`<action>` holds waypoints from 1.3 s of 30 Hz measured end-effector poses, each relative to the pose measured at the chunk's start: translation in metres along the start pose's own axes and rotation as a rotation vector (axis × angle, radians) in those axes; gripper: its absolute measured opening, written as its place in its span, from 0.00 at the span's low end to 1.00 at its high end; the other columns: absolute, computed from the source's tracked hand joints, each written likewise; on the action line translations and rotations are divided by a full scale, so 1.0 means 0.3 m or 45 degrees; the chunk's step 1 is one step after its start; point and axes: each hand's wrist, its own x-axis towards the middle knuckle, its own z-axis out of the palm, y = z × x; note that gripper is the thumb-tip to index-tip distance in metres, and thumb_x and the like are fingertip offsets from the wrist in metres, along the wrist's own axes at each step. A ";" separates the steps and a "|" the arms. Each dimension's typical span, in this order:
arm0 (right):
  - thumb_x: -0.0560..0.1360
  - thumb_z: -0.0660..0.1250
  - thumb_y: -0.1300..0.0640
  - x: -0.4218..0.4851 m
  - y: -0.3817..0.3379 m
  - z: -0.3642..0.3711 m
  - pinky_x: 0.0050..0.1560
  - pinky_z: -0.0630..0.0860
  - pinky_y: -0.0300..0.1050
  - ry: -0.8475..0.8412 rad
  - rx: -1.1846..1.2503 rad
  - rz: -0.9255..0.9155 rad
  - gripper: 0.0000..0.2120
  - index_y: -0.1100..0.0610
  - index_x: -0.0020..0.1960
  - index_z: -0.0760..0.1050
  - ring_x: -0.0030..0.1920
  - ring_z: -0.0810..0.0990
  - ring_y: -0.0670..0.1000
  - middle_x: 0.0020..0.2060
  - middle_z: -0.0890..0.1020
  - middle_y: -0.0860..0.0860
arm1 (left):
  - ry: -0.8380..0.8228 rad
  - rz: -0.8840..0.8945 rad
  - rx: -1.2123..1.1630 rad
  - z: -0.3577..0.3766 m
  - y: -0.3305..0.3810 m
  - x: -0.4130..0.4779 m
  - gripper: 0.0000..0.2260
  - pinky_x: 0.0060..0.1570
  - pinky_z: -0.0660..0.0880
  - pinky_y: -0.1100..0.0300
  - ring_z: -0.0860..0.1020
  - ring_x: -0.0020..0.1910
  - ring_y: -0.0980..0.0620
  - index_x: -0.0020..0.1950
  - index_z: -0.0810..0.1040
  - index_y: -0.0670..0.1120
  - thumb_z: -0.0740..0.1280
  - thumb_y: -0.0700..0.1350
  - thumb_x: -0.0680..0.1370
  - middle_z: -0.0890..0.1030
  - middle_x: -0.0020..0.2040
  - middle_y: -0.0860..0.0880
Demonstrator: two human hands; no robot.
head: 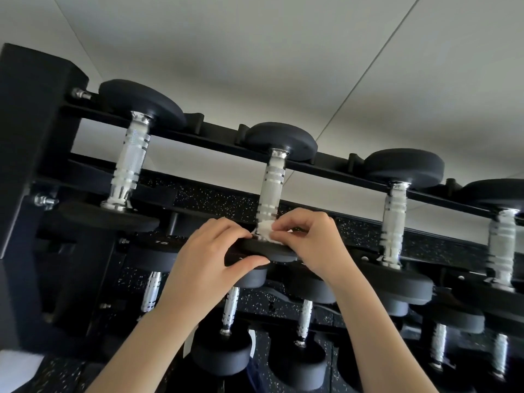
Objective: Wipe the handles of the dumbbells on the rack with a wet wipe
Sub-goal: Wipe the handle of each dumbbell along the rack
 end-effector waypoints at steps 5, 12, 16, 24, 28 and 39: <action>0.68 0.73 0.65 -0.006 0.007 -0.004 0.46 0.80 0.41 0.013 0.102 0.127 0.08 0.52 0.36 0.80 0.41 0.82 0.44 0.39 0.84 0.46 | -0.021 -0.002 -0.006 -0.002 0.001 -0.001 0.18 0.47 0.69 0.66 0.73 0.46 0.58 0.48 0.81 0.49 0.66 0.61 0.71 0.76 0.45 0.58; 0.67 0.75 0.65 -0.004 0.028 0.031 0.41 0.79 0.39 0.222 0.301 0.187 0.07 0.53 0.36 0.82 0.37 0.82 0.46 0.34 0.84 0.47 | 0.010 0.015 -0.026 0.004 0.002 -0.004 0.17 0.47 0.70 0.64 0.73 0.46 0.58 0.48 0.80 0.48 0.66 0.60 0.72 0.76 0.45 0.58; 0.67 0.74 0.64 0.013 0.034 0.052 0.38 0.74 0.35 0.378 0.444 0.179 0.06 0.55 0.36 0.82 0.34 0.80 0.43 0.32 0.83 0.47 | 0.026 0.024 -0.012 0.010 -0.004 -0.004 0.17 0.47 0.70 0.63 0.74 0.46 0.58 0.48 0.80 0.47 0.66 0.60 0.72 0.76 0.46 0.58; 0.70 0.72 0.65 0.099 0.006 0.061 0.40 0.74 0.32 0.569 0.614 0.106 0.07 0.53 0.38 0.80 0.36 0.80 0.40 0.34 0.82 0.45 | 0.036 0.014 -0.014 0.015 -0.009 -0.009 0.16 0.47 0.70 0.64 0.73 0.47 0.60 0.49 0.80 0.48 0.67 0.60 0.72 0.76 0.47 0.60; 0.71 0.71 0.64 0.163 -0.025 0.044 0.43 0.75 0.33 0.606 0.645 0.036 0.07 0.53 0.40 0.79 0.39 0.81 0.42 0.37 0.83 0.46 | 0.014 0.015 -0.020 0.011 -0.009 -0.008 0.16 0.47 0.70 0.64 0.73 0.47 0.60 0.49 0.80 0.49 0.66 0.61 0.72 0.75 0.47 0.61; 0.75 0.68 0.59 0.197 -0.009 0.057 0.47 0.78 0.46 0.482 0.788 0.089 0.02 0.54 0.47 0.75 0.39 0.81 0.49 0.40 0.84 0.53 | 0.021 0.016 0.016 0.013 -0.011 -0.010 0.18 0.48 0.70 0.62 0.74 0.47 0.59 0.49 0.80 0.49 0.65 0.61 0.72 0.75 0.47 0.60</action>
